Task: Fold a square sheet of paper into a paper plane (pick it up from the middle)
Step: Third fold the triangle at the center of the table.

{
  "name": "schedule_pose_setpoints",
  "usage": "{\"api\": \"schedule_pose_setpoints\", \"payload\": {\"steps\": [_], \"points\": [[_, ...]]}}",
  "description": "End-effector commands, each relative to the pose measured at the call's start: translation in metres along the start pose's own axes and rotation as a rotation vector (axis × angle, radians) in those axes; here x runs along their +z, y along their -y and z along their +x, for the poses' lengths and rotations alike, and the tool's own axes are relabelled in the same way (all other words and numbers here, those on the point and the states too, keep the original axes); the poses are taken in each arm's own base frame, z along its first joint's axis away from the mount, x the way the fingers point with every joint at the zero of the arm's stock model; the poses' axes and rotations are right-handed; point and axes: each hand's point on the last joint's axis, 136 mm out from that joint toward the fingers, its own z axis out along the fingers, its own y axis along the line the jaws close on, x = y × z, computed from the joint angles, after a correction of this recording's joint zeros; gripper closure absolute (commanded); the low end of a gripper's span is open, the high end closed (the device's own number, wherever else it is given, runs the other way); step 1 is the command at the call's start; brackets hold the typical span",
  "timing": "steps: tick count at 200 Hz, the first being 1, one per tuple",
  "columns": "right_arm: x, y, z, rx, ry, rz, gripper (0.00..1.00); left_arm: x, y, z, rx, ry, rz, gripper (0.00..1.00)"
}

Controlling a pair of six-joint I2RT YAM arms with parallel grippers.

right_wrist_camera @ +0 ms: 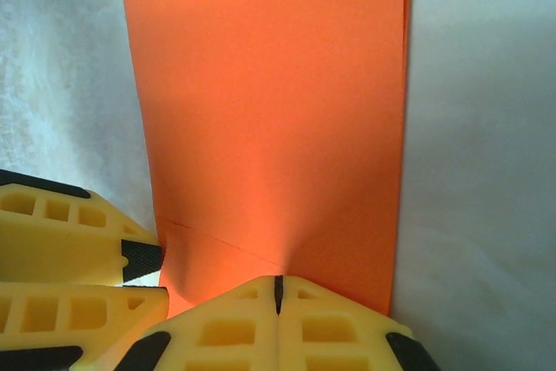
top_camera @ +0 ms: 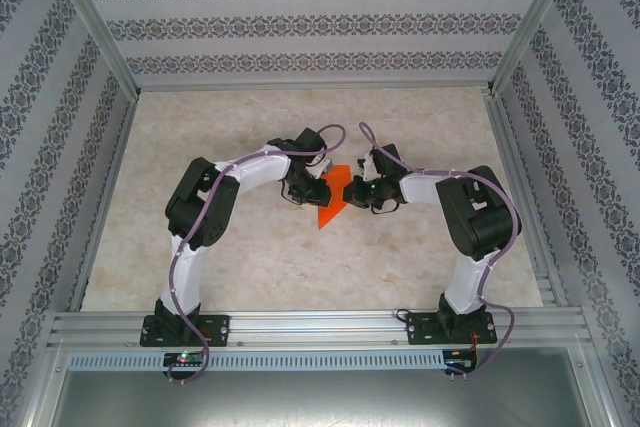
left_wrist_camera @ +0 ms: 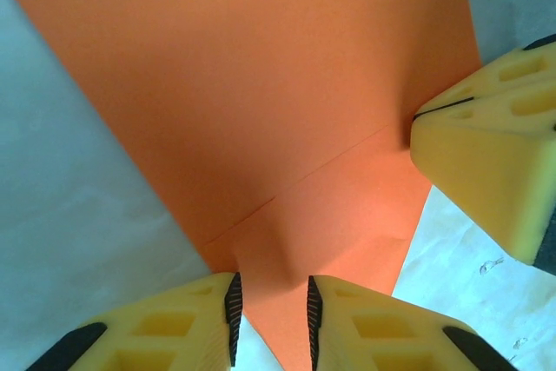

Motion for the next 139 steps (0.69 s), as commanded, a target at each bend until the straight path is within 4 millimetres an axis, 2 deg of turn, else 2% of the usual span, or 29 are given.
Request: {"api": "schedule_pose_setpoints", "payload": {"steps": [1, 38, 70, 86, 104, 139], "points": [[0.006, 0.012, 0.009, 0.009, -0.024, 0.017, 0.97, -0.01, 0.002, 0.0, 0.003, -0.005, -0.016, 0.69], [0.006, 0.014, 0.01, 0.008, -0.03, 0.021, 0.97, -0.021, 0.012, 0.004, 0.006, 0.033, -0.033, 0.63], [0.007, 0.014, 0.011, 0.008, -0.035, 0.017, 0.98, -0.03, 0.028, 0.009, 0.011, 0.081, -0.015, 0.64], [0.008, 0.014, 0.012, 0.008, -0.04, 0.019, 0.98, -0.032, 0.035, 0.011, 0.015, 0.1, -0.009, 0.69], [0.007, 0.015, 0.012, 0.009, -0.041, 0.021, 0.98, -0.026, 0.045, 0.016, 0.019, 0.094, 0.024, 0.74], [0.005, 0.015, 0.013, 0.003, -0.043, 0.027, 0.98, -0.004, 0.044, 0.028, 0.002, 0.046, 0.046, 0.77]]}}
